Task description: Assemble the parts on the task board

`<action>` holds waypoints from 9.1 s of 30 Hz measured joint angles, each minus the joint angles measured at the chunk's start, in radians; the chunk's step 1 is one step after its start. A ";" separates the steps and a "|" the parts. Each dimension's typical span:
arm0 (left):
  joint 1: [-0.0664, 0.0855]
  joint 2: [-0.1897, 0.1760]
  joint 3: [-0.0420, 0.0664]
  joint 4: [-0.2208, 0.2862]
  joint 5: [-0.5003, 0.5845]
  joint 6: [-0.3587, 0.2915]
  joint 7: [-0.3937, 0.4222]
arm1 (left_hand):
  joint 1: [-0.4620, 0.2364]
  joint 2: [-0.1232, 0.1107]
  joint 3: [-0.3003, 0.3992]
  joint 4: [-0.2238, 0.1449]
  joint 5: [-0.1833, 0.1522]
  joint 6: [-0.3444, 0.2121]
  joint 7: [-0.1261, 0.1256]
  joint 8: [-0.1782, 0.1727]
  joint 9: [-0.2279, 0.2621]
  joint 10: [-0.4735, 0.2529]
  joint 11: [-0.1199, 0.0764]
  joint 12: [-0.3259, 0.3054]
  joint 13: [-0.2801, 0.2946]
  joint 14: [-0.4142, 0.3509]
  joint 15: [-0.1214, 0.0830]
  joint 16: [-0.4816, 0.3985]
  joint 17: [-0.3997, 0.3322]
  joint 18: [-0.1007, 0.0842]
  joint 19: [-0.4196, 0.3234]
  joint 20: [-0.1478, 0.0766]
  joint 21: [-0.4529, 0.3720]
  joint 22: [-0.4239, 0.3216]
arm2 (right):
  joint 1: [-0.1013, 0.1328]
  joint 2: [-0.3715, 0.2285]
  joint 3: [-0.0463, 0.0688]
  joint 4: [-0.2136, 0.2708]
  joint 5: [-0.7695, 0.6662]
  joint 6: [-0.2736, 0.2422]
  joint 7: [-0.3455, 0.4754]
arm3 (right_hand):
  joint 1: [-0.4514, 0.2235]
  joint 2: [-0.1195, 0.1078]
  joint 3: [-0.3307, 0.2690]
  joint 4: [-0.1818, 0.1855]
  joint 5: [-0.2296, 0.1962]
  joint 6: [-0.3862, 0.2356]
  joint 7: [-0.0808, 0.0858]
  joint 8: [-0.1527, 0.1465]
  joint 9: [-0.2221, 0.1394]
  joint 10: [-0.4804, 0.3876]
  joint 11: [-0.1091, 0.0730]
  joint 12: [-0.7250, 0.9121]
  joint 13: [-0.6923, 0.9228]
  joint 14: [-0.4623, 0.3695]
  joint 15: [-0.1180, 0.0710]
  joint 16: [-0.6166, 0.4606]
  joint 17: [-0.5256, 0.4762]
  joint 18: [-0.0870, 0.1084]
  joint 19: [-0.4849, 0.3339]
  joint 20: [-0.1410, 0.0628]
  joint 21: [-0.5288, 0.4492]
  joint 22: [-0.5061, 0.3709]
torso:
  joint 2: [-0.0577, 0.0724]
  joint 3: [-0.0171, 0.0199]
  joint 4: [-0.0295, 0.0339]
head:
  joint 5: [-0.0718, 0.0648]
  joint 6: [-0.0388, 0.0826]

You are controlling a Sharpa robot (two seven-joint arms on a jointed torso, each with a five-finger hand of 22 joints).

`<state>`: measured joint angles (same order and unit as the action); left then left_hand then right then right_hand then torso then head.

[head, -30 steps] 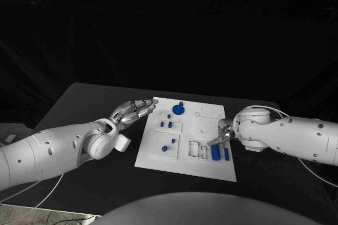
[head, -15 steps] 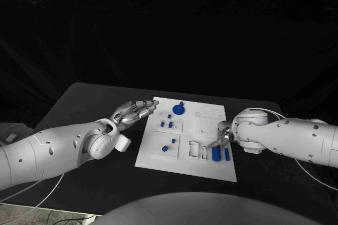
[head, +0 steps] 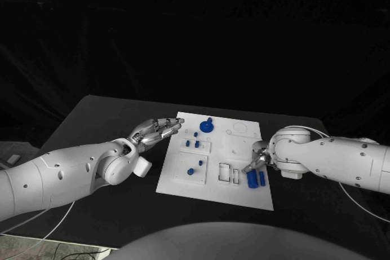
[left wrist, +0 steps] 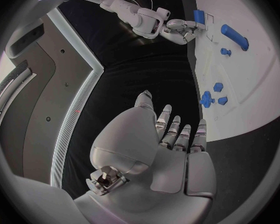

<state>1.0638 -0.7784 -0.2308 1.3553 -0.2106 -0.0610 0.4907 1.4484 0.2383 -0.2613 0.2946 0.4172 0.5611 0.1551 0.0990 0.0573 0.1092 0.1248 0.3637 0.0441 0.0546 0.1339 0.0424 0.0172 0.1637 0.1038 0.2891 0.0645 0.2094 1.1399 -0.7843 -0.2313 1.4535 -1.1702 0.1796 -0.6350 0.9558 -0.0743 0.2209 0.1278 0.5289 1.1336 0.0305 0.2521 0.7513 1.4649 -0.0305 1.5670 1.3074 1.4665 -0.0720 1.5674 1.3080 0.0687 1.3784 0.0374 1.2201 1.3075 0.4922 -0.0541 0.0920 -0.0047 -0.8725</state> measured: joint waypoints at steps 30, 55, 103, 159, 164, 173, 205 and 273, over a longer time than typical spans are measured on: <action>-0.003 0.004 0.000 -0.009 0.000 0.007 -0.008 | 0.004 -0.004 0.000 0.000 0.011 0.004 0.004 0.004 0.000 -0.004 0.004 0.000 0.000 0.000 0.000 0.000 0.000 0.000 0.000 0.000 0.000 -0.002 | 0.061 0.050 0.001 -0.010 0.287 -0.041 0.003 | -0.004 0.005 0.014 -0.002 -0.020 -0.034 0.002 0.010 0.080 0.000 0.000 0.000 0.000 0.000 -0.007 0.000 0.000 0.016 -0.023 -0.005 -0.057 0.000 | 0.000 -0.0001 0.0011 | 0.000 0.000; -0.003 0.005 0.000 -0.008 0.000 0.013 -0.011 | 0.012 -0.004 0.000 0.000 0.011 0.004 0.004 0.004 0.000 -0.004 0.004 0.000 0.000 0.004 0.004 0.004 0.001 0.000 0.000 0.000 0.000 -0.003 | 0.049 0.142 0.001 -0.070 0.333 -0.018 0.006 | -0.032 0.032 0.046 -0.026 -0.187 -0.063 0.005 -0.002 0.131 0.000 0.000 0.000 0.001 0.000 -0.007 0.000 -0.001 0.016 -0.034 -0.002 -0.085 0.000 | 0.000 0.0000 -0.0001 | 0.004 0.000; -0.011 0.011 0.000 -0.012 -0.001 0.037 -0.028 | 0.020 -0.004 0.003 -0.003 0.015 0.003 0.004 0.007 0.000 -0.004 0.004 0.000 0.000 0.004 0.004 0.004 0.000 0.000 0.000 0.000 0.000 -0.004 | 0.034 0.130 0.001 -0.077 0.313 -0.065 0.007 | -0.140 0.034 -0.071 0.077 -0.456 -0.069 0.008 -0.063 0.150 0.003 0.003 0.000 0.000 0.000 -0.007 0.000 0.000 0.016 -0.009 0.003 -0.088 0.000 | 0.000 0.0000 0.0000 | 0.008 0.000; -0.014 0.000 0.000 -0.008 -0.002 0.042 -0.024 | 0.032 -0.008 0.003 -0.003 0.018 0.011 0.003 0.015 0.001 -0.004 0.004 0.000 0.000 0.007 0.007 0.009 0.002 0.000 0.007 0.000 0.004 0.008 | -0.120 -0.160 0.003 0.210 -0.259 -0.515 0.595 | 0.370 0.012 -0.065 -0.019 -0.034 -0.354 0.030 0.633 0.557 -0.002 0.034 0.000 0.000 -0.002 0.030 0.000 0.000 0.016 -0.046 0.029 -0.088 0.000 | 0.000 0.0000 0.0005 | 0.016 0.000; -0.014 0.000 0.000 -0.008 -0.002 0.044 -0.024 | 0.032 -0.008 0.003 -0.003 0.018 0.011 0.003 0.015 0.001 -0.004 0.004 0.000 0.000 0.007 0.007 0.009 0.002 0.000 0.007 0.000 0.004 0.009 | -0.123 -0.152 0.003 0.204 -0.271 -0.527 0.594 | 0.374 0.008 -0.036 -0.014 0.056 -0.341 0.028 0.683 0.557 0.002 0.030 0.000 0.001 -0.002 0.030 0.000 -0.001 0.016 -0.050 0.025 -0.088 0.000 | 0.000 0.0000 -0.0001 | 0.016 0.000; -0.015 0.002 0.000 -0.008 -0.002 0.048 -0.025 | 0.037 -0.003 0.005 -0.005 0.018 0.018 0.003 0.015 0.001 -0.004 0.004 0.000 0.000 0.011 0.011 0.009 0.002 0.000 0.011 0.003 0.004 0.012 | -0.131 -0.133 0.003 0.196 -0.280 -0.546 0.589 | 0.373 0.008 -0.020 -0.003 0.041 -0.321 0.029 0.712 0.557 0.002 0.030 0.000 0.001 0.000 0.028 0.000 -0.001 0.016 -0.050 0.025 -0.088 0.000 | 0.000 0.0000 -0.0001 | 0.014 0.000; -0.017 -0.001 0.000 -0.008 -0.002 0.057 -0.023 | 0.037 -0.003 0.005 -0.005 0.018 0.018 0.004 0.019 0.001 -0.004 0.004 0.000 0.000 0.011 0.011 0.013 0.003 0.000 0.018 0.003 0.009 0.017 | -0.064 -0.210 0.002 0.247 -0.209 -0.610 0.540 | 0.146 0.073 -0.096 0.160 -0.246 -0.317 0.058 0.177 0.060 0.002 0.038 0.000 0.000 0.000 0.037 0.000 0.000 0.016 0.014 0.038 0.007 0.000 | 0.000 0.0000 -0.0003 | 0.014 0.000; -0.018 0.005 0.000 -0.004 -0.005 0.055 0.001 | 0.063 -0.013 0.008 -0.008 0.026 0.046 0.007 0.036 0.003 0.011 0.018 0.030 0.003 0.030 0.016 0.032 0.007 0.000 0.045 0.002 0.025 0.033 | -0.020 -0.156 0.000 0.116 -0.086 -0.123 -0.001 | 0.093 0.057 -0.103 0.071 -0.184 0.020 0.005 -0.064 -0.179 0.002 0.002 0.000 0.000 0.000 -0.007 0.000 -0.001 0.000 0.076 -0.011 0.075 0.000 | 0.000 -0.0001 0.0001 | -0.013 0.000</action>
<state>1.0463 -0.7739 -0.2307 1.3512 -0.2155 -0.0058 0.4913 1.5116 0.2250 -0.2534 0.2867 0.4434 0.6074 0.1621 0.1354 0.0607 0.1200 0.1426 0.3934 0.0470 0.0848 0.1501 0.0745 0.0244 0.1638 0.1485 0.2907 0.0891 0.2423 1.1200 -0.9402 -0.2309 1.5691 -1.2561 0.0562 -0.6359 1.0492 -0.0174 0.1177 0.1986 0.3448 1.1540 0.0351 0.1881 0.5728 1.4668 -0.0286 1.5669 1.3073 1.4665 -0.0791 1.5673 1.3074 0.0687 1.4540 0.0265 1.2949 1.3074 0.4923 -0.0542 0.0921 -0.0174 -0.8725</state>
